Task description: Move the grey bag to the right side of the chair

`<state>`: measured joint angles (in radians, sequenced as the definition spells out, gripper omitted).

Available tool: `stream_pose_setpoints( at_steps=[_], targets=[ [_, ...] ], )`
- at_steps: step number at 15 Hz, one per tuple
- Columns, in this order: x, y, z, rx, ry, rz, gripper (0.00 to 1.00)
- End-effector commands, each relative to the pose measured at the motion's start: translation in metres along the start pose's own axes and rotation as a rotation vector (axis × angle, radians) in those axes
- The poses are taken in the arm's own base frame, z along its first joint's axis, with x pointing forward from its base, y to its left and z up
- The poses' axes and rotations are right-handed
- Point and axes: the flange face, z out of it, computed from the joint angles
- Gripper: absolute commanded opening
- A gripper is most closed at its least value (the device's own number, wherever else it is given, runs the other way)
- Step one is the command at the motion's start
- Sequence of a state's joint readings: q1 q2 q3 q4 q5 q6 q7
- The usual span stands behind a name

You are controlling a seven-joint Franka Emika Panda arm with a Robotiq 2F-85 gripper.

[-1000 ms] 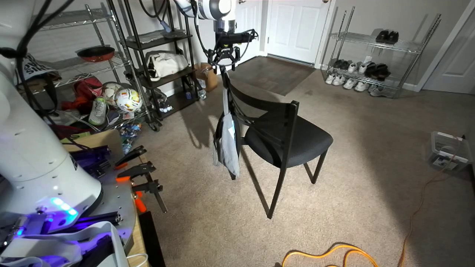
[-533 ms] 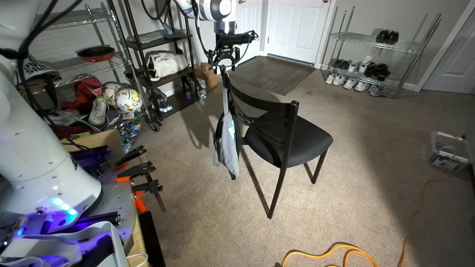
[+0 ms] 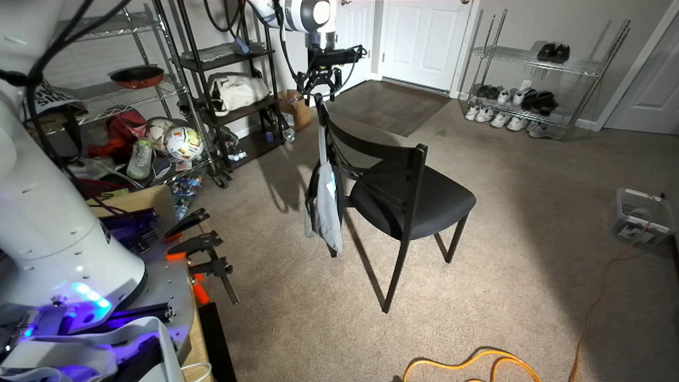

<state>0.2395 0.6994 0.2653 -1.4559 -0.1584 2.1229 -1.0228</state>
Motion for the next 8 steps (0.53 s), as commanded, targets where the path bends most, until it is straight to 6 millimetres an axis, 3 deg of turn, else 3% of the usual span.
stream_pose_setpoints(
  at_steps=[1,4,5,6,8],
  targets=[
    [-0.0025,0.0028,-0.0068,0.004,0.01,0.004,1.0],
    [-0.0045,0.0042,-0.0082,0.007,0.012,0.003,1.0],
    [-0.0047,0.0041,-0.0081,0.001,0.01,-0.01,0.75],
    [-0.0047,0.0038,-0.0081,0.002,0.011,-0.008,0.74],
    [-0.0048,0.004,-0.009,0.002,0.015,-0.001,0.6]
  ],
)
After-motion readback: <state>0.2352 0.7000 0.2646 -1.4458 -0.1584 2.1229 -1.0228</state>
